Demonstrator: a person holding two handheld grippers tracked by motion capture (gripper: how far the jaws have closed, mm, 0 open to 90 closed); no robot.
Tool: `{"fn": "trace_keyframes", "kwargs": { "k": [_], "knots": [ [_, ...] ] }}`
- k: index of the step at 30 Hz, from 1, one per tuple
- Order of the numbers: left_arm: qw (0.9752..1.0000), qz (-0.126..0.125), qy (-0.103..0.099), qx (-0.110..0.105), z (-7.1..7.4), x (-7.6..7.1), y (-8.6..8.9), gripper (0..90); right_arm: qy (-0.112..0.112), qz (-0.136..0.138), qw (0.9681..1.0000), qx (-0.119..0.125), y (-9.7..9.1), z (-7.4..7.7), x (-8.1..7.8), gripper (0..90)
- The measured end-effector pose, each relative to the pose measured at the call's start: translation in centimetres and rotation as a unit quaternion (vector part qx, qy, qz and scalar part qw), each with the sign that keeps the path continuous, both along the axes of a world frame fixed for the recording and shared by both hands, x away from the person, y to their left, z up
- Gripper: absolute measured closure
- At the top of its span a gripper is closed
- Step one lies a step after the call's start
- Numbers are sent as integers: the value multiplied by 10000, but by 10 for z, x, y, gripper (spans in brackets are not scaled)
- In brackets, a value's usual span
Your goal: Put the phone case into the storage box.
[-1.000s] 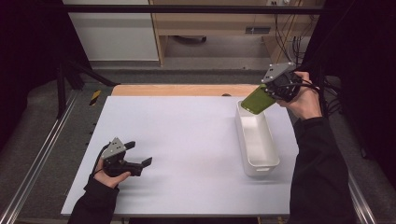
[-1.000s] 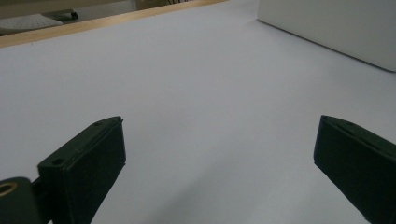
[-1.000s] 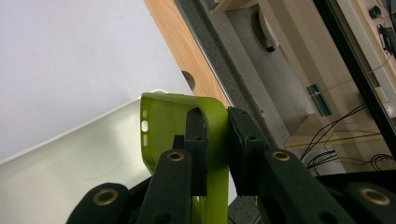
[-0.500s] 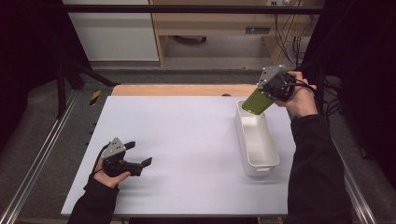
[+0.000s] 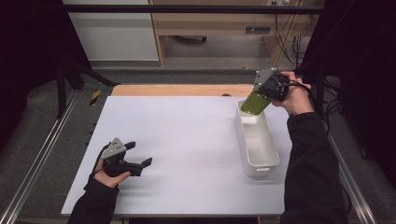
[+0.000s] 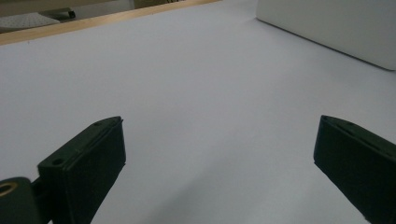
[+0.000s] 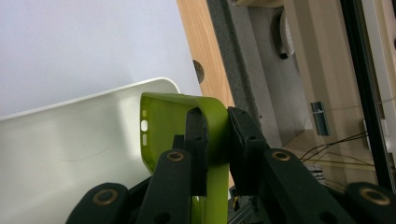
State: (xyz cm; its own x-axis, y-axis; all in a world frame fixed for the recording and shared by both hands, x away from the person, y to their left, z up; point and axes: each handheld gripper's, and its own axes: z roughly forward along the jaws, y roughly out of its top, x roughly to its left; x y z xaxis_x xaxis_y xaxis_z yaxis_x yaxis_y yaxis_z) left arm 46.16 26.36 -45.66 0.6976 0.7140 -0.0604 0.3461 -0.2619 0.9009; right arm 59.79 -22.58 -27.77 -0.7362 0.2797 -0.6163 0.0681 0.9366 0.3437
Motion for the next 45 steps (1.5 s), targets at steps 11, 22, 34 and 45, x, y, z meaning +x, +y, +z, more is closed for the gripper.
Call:
{"fn": "trace_keyframes", "kwargs": {
  "k": [11,22,34,45],
  "knots": [
    [10000,0,36,9,-1,0,0,21,86,253,9992,-305,7,-8,9,787],
    [10000,-3,39,12,-2,1,0,22,25,578,9968,-553,11,-15,15,786],
    [10000,-3,42,6,-2,1,0,22,153,762,9938,-794,15,-25,26,785],
    [10000,3,62,15,-3,2,1,23,291,829,9919,-915,19,-35,37,784]
  ]
}}
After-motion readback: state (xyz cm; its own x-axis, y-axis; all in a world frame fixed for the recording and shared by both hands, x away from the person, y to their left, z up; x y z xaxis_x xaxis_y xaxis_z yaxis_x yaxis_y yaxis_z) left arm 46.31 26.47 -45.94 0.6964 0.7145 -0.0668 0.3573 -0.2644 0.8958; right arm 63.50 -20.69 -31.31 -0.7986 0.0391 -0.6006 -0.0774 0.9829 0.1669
